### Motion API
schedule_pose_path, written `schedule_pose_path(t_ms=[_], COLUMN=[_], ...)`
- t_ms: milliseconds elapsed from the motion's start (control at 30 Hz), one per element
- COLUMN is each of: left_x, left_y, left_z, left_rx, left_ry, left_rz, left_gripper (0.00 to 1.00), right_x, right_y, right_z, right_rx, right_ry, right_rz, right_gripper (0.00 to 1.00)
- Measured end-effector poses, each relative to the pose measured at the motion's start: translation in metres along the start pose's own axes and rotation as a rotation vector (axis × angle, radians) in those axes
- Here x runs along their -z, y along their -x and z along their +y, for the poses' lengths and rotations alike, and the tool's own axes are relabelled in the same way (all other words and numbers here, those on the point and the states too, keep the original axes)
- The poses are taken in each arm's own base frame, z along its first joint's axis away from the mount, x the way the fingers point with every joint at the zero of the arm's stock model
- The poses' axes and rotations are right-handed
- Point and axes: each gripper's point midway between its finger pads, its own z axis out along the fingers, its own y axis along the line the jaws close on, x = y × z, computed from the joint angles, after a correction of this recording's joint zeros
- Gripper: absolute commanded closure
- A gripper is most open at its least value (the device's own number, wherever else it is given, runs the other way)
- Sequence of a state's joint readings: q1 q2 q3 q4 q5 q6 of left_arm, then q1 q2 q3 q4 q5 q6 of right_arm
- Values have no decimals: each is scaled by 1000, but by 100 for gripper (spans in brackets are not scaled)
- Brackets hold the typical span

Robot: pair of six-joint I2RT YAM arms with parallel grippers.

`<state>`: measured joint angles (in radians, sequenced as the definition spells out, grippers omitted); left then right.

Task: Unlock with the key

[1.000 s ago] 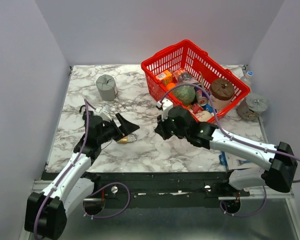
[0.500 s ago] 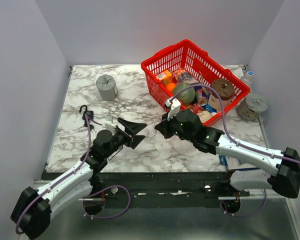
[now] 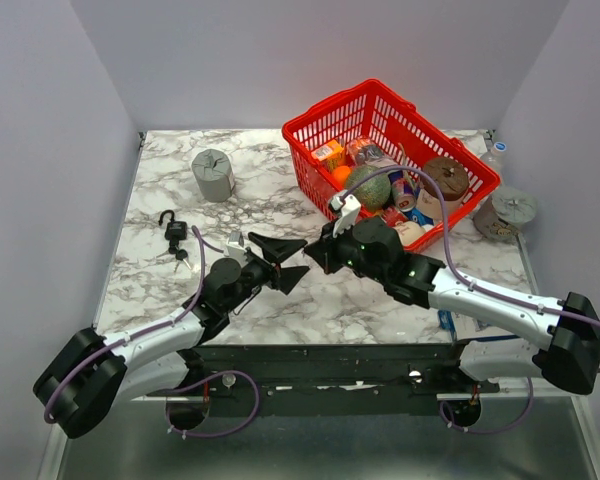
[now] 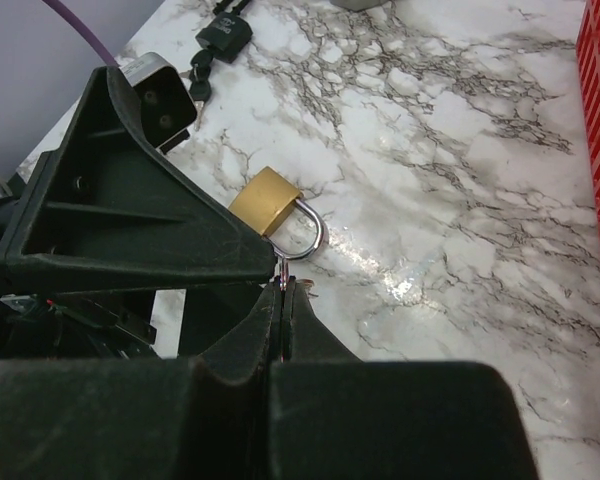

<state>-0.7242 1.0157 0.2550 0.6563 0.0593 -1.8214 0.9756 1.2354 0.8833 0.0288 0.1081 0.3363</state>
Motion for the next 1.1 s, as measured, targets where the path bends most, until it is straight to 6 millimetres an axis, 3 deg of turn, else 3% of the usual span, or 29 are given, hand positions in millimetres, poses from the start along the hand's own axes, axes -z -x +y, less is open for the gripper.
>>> schedule_pose_path(t_ms=[467,800,1100], left_x=[-1,1,1], left_y=[6,9,14], left_z=[-19,-20,-13], left_rx=[29,20,6], left_ry=[-77,-76,-50], left_rz=[-50,-72,-96], left_gripper=[26,39,40], right_x=[0,1,5], right_y=[-12,-15,-11], right_z=[0,-1,2], right_rx=[-13,-16,-25], right_ry=[12,11,24], right_rz=[25,30,20], right_gripper=[99,99,99])
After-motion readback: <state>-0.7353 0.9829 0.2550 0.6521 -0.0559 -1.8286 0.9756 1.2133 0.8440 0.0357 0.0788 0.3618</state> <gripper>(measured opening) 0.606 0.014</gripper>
